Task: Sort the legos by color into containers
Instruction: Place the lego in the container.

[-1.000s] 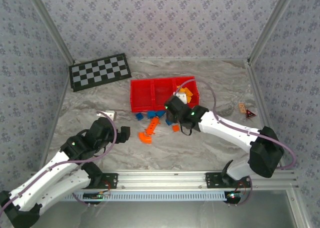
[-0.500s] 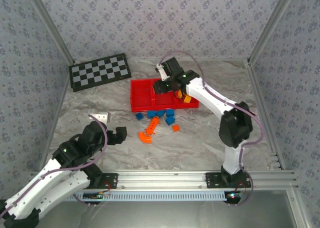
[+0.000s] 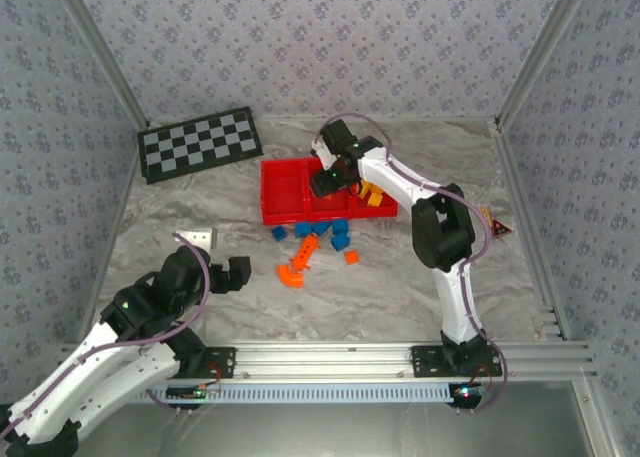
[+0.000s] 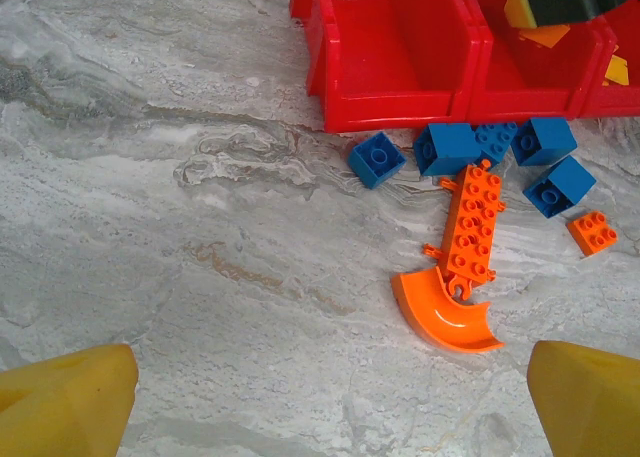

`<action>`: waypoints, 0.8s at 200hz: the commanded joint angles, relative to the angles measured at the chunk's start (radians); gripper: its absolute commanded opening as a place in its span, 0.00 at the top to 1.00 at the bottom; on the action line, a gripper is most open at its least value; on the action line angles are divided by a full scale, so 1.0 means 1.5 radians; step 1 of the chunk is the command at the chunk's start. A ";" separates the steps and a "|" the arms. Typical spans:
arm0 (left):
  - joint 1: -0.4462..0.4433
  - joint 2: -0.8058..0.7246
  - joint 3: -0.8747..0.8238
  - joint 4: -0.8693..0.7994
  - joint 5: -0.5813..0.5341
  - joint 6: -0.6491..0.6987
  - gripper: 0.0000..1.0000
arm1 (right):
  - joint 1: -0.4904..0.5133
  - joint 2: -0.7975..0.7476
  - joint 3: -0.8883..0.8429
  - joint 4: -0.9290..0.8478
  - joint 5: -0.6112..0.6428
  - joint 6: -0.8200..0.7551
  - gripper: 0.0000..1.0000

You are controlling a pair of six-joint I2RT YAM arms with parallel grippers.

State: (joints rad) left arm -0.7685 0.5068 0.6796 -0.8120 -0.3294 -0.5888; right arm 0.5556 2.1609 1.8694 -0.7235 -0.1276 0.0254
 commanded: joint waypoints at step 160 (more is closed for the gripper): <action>-0.002 0.033 0.022 0.006 0.007 0.013 0.00 | 0.025 -0.208 -0.147 0.001 0.053 0.098 0.21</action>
State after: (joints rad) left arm -0.7685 0.5583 0.6796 -0.8097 -0.3260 -0.5846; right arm 0.5919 2.0045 1.7702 -0.7727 -0.0410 0.0902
